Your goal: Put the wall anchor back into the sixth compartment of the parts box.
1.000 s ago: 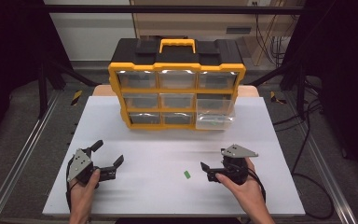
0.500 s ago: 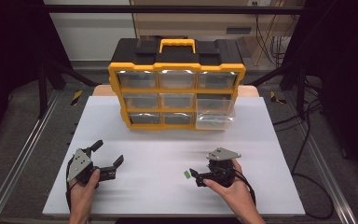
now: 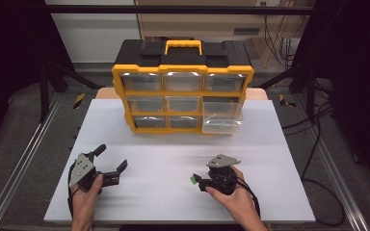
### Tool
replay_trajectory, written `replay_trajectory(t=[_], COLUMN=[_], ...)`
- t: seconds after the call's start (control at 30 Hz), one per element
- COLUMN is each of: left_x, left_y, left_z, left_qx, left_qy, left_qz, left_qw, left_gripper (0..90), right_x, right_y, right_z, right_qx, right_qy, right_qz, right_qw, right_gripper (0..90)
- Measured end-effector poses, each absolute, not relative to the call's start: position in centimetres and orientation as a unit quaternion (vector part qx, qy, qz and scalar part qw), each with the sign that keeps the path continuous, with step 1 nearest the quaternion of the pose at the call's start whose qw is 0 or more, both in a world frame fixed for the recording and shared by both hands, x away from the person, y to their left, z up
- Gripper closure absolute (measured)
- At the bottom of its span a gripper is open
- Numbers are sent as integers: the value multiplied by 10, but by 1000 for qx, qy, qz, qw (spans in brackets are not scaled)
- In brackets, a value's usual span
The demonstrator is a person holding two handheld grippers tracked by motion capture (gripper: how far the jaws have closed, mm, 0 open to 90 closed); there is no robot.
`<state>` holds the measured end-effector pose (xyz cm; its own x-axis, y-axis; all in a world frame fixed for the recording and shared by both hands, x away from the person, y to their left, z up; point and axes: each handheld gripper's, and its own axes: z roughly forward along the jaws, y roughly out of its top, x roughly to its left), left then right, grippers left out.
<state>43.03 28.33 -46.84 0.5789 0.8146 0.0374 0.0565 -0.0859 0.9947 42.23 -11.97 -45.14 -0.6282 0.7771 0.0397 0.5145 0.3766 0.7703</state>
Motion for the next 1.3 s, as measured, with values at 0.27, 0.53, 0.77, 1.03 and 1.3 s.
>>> replay_trajectory(t=[0.27,0.53,0.77,1.03,1.3], left_x=[430,430,430,430,430], left_y=[285,285,284,284,284], left_z=[-468,-468,-468,-468,-468], left_qx=[662,662,662,663,664], left_qy=[330,330,329,329,328], left_qz=[322,322,321,321,320], left_qw=[591,592,592,591,590], left_gripper=[15,16,15,15,15], right_x=[423,424,426,427,427], right_y=[-116,-106,-103,-100,-97], right_z=[-453,-459,-462,-471,-476], right_qx=[397,398,397,400,396], right_qy=[813,816,818,823,831], right_qz=[393,387,386,375,365], right_qw=[166,163,158,148,137], right_gripper=[475,549,624,721,778])
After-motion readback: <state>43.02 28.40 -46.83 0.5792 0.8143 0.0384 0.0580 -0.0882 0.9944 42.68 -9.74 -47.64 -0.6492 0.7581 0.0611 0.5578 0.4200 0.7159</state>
